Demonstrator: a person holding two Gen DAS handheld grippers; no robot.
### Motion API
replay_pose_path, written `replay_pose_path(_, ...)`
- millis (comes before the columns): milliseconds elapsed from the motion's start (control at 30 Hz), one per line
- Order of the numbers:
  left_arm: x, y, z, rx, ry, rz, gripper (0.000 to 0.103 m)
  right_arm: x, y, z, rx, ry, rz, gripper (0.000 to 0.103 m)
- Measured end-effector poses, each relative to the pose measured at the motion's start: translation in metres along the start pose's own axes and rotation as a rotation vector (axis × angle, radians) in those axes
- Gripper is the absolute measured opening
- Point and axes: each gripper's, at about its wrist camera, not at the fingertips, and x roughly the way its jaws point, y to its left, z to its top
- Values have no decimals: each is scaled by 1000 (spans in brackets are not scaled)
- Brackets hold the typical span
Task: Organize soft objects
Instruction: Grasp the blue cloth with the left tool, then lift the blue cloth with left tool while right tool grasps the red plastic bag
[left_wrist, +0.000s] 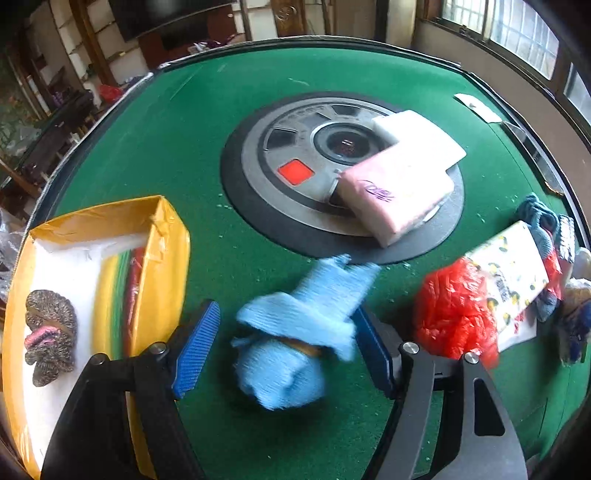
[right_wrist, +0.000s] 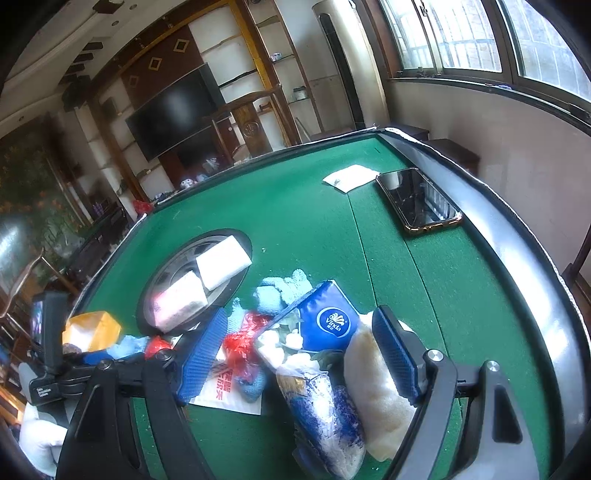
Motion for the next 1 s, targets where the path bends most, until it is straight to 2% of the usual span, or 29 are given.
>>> replay_pose_path(33, -1, 1, 0, -2, 1, -19, 66, 0, 0, 0, -1, 1, -2, 76)
replay_pose_path(67, -4, 2, 0, -3, -2, -44, 46, 0, 0, 0, -2, 2, -4, 76)
replay_pose_path(100, -7, 3, -1, -2, -7, -60, 34, 1, 0, 0, -3, 4, -5, 76)
replay_pose_path(233, -25, 5, -7, -2, -51, -125, 32, 4, 1, 0, -7, 15, -12, 76)
replay_pose_path(400, -53, 13, -22, -24, -94, -254, 31, 5, 1, -1, -14, 16, -18, 76)
replay_pose_path(633, -97, 54, -65, -156, -152, -477, 31, 7, 3, -2, -32, 18, -23, 76)
replay_pose_path(767, -111, 82, -88, -234, -187, -518, 31, 8, 9, -4, -59, 17, -30, 76)
replay_pose_path(1000, -130, 131, -124, -325, -262, -494, 31, 10, 20, -6, -110, 16, -44, 76)
